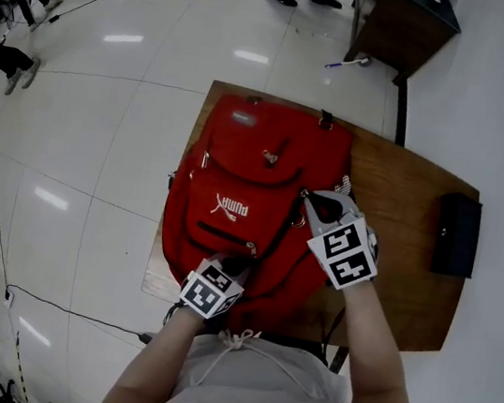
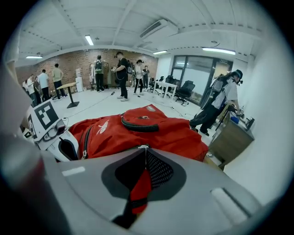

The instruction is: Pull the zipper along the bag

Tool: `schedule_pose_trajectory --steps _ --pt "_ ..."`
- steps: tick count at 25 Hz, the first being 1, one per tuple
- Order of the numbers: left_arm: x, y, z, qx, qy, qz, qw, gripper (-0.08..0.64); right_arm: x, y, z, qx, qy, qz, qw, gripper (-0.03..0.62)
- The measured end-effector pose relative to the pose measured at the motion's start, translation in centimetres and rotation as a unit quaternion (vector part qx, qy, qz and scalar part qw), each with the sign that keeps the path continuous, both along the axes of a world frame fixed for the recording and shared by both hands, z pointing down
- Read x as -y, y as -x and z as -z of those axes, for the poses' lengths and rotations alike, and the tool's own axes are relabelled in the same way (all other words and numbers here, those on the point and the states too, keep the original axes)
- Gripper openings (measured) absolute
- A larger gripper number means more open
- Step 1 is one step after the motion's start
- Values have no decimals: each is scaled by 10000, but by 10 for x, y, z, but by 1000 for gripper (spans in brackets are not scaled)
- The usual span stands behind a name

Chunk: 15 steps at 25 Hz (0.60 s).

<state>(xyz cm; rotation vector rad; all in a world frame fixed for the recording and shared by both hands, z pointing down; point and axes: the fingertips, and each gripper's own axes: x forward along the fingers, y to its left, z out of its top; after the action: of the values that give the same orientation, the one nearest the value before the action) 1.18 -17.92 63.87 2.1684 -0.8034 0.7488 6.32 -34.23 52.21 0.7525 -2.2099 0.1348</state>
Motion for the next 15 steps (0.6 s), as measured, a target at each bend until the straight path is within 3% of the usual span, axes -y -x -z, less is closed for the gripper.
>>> schedule_pose_trajectory --steps 5,9,12,15 --pt "1 0 -1 -17 57 9 10000 6 0 -3 1 17 -38 -150 9999 33" --pt "3 2 -2 -28 38 53 10000 6 1 -11 13 219 -244 -621 9975 64" --pt "2 2 3 -7 -201 115 9997 6 -8 -19 32 416 -561 -953 9930 66" --pt "4 8 23 -116 -627 290 9975 6 -28 -21 51 793 -675 -1119 9883 7"
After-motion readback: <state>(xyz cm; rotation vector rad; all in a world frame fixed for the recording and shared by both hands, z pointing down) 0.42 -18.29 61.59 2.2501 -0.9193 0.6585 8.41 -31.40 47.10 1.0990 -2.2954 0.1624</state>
